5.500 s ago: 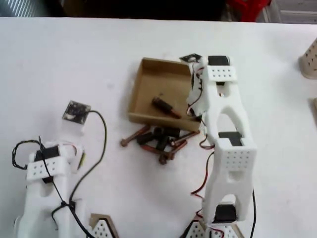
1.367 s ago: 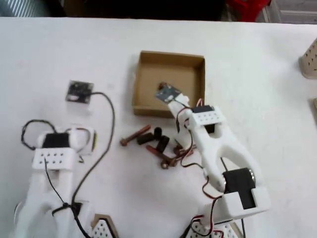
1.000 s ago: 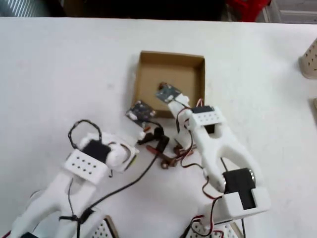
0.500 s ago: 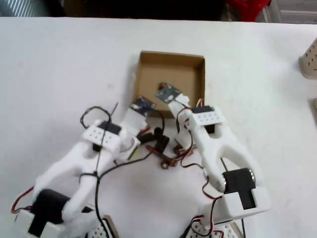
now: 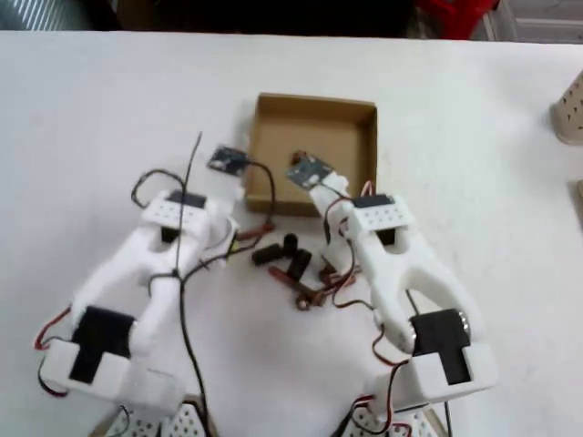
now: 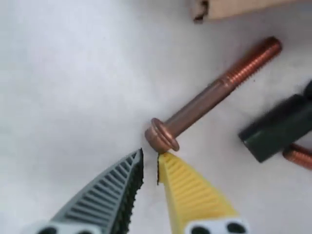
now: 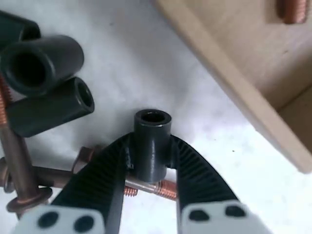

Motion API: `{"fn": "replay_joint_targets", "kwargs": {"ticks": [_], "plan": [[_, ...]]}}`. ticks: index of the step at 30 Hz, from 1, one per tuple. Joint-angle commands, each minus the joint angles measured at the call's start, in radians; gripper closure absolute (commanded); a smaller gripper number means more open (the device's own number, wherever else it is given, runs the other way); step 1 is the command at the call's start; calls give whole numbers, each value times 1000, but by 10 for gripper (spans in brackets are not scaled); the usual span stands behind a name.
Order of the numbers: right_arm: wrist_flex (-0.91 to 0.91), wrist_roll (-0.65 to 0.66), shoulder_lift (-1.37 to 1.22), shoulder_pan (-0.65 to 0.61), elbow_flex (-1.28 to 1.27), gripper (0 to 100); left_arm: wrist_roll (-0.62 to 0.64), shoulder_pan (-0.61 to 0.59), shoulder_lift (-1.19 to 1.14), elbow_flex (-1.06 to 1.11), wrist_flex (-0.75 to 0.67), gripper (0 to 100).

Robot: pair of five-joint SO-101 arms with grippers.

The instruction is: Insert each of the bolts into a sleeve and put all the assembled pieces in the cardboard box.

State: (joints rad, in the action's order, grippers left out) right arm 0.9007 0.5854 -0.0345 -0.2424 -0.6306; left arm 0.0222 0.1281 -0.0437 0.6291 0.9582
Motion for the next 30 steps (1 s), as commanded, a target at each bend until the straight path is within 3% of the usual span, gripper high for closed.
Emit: {"fn": "replay_joint_targets", "kwargs": {"ticks": [1,9,15,22,26,30], "plan": [[-13,-5,35,2,-2,981,25,-30,-27,-98,20,913],[-15,-3,35,1,-2,981,44,-88,173,-34,40,913],[-15,-2,35,1,-2,981,91,64,375,127,-18,913],[-15,0,35,-1,-3,981,97,101,286,68,-31,874],[-15,2,35,-1,-3,981,227,104,205,34,-38,752],[-15,2,35,-1,-3,981,290,94,105,-29,-41,725]]}}
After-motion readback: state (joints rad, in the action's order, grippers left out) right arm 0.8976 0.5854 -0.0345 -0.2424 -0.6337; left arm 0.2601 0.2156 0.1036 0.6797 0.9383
